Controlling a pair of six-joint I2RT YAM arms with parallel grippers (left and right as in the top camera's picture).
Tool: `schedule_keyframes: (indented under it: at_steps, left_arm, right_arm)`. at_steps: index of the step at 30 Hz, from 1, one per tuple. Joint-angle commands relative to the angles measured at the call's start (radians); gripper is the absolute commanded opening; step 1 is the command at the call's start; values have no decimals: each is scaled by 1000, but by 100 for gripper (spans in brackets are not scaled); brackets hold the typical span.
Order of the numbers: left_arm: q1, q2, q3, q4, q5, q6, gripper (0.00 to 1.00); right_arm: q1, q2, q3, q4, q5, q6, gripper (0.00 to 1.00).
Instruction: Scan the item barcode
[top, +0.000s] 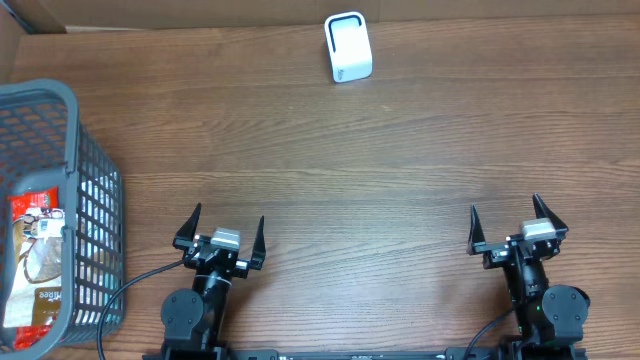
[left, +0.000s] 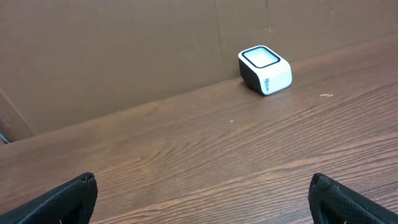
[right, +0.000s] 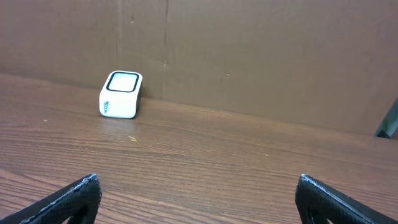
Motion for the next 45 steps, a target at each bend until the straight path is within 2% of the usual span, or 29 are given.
schedule_keyframes:
  at_steps: [1, 26, 30, 36, 38, 41, 45]
  left_arm:
    - [5, -11, -4, -2, 0, 19, 100]
    - [5, -11, -4, -2, 0, 19, 100]
    - [5, -11, -4, -6, -55, 27, 99]
    - [5, -11, -4, -8, -58, 26, 99]
    - [4, -11, -4, -8, -52, 3, 100]
    - [4, -11, -4, -3, -43, -50, 100]
    - [4, -11, -4, 2, 34, -50, 99]
  right_arm:
    - [3, -11, -10, 2, 9, 0, 100]
    - [3, -11, -10, 2, 19, -1, 100]
    - [3, -11, -10, -1, 33, 0, 100]
    - [4, -11, -10, -2, 31, 0, 100]
    - [4, -11, -10, -1, 23, 69, 100]
    - [4, -11, -10, 3, 14, 87, 100]
    - [4, -11, -10, 55, -36, 135, 100]
